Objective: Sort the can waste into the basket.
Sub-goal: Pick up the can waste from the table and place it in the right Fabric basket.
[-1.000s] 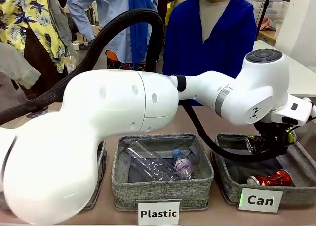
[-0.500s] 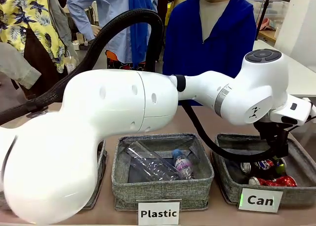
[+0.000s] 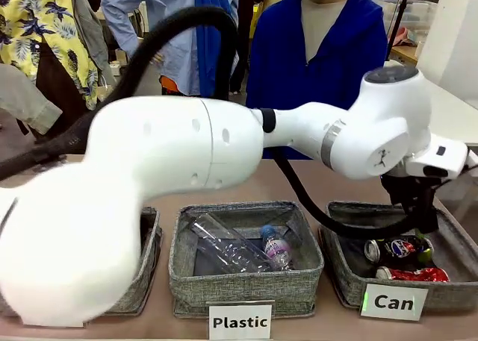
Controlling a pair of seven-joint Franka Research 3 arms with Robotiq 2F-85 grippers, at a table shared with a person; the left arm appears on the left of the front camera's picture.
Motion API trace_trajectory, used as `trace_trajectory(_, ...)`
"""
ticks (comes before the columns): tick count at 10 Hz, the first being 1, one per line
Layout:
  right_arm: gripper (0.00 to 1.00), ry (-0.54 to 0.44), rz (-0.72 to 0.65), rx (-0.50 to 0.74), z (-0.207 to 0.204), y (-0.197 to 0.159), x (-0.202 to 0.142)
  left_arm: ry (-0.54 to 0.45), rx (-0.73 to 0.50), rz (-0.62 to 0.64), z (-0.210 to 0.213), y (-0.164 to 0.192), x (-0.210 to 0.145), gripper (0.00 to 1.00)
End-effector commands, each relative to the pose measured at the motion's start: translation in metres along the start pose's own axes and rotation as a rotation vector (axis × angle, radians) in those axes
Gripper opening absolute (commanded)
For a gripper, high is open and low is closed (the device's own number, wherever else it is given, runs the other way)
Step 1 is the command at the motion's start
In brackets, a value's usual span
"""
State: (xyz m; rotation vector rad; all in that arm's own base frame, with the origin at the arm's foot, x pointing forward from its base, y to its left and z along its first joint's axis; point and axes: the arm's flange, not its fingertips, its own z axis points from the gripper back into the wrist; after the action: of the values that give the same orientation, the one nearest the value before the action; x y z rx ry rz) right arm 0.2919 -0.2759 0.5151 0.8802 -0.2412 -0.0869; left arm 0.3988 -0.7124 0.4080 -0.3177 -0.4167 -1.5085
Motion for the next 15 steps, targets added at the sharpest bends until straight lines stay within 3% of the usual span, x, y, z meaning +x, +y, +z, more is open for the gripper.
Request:
trace_trajectory(1, 1.0, -0.02, 0.018, 0.084, -0.007, 0.01, 0.025, 0.005, -0.054, 0.125, 0.072, -0.012, -0.049, 1.0)
trace_trajectory(2, 1.0, 0.022, 0.059, 0.106, -0.023, 0.023, 0.039, 0.014, -0.05, 0.33, 0.11, -0.017, -0.072, 1.0)
trace_trajectory(3, 1.0, 0.023, 0.079, 0.112, -0.042, 0.039, 0.055, -0.017, -0.051, 0.436, 0.147, -0.026, -0.099, 1.0)
trace_trajectory(5, 1.0, 0.105, 0.183, 0.197, -0.09, 0.081, 0.08, -0.085, -0.06, 0.54, 0.214, -0.041, -0.171, 1.0)
trace_trajectory(9, 1.0, 0.242, 0.242, 0.218, -0.209, 0.141, 0.102, -0.35, -0.149, 0.775, 0.311, -0.042, -0.341, 1.0)
trace_trajectory(13, 1.0, 0.403, 0.183, 0.449, -0.308, 0.144, 0.09, -0.496, -0.245, 1.068, 0.348, -0.013, -0.5, 1.0)
trace_trajectory(15, 1.0, 0.45, 0.09, 0.608, -0.323, 0.133, 0.088, -0.657, -0.369, 1.147, 0.333, 0.004, -0.575, 1.0)
